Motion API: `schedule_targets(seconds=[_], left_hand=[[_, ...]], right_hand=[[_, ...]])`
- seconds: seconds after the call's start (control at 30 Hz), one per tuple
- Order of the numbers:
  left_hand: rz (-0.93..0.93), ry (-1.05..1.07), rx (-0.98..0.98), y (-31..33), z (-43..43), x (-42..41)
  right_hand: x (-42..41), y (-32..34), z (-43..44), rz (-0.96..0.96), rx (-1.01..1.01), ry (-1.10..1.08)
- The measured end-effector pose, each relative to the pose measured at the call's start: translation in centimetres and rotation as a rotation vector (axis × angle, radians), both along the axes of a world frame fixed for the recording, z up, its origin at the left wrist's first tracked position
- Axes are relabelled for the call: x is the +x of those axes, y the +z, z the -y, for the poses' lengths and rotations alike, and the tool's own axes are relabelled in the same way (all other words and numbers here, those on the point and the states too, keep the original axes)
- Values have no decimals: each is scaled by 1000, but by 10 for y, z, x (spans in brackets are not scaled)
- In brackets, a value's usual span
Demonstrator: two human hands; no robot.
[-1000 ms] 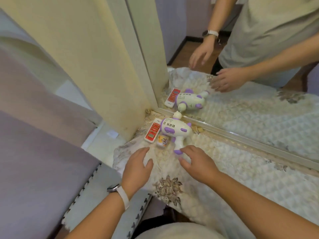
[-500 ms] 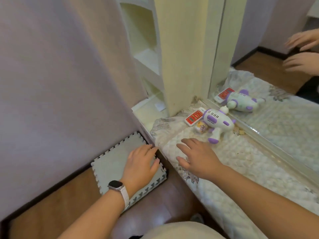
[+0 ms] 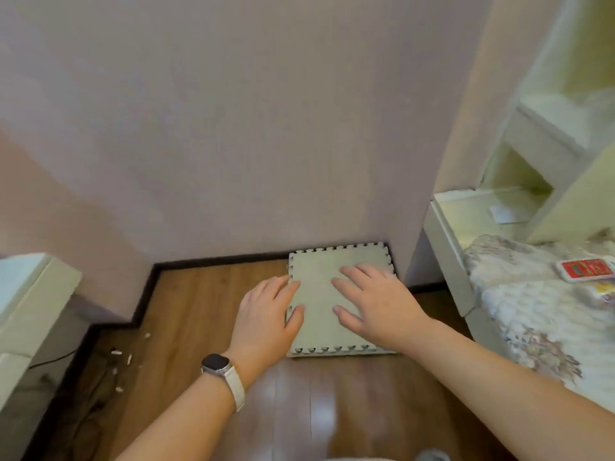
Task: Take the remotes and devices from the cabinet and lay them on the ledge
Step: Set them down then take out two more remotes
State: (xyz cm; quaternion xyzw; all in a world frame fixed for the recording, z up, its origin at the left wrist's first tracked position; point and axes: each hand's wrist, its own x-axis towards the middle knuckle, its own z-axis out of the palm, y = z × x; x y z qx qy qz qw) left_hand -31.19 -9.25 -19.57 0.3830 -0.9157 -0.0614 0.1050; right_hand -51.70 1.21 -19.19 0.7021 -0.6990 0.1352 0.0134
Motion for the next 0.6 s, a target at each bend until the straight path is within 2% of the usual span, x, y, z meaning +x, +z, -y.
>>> schedule_targets(seconds=[0.3,0.6], left_hand=[[-116,238,-45,2,28,198],[-32,568,-116,22,28,321]], right_hand=[[187,18,93,-97,-11,304],[299,28,169,-155,-86,642]])
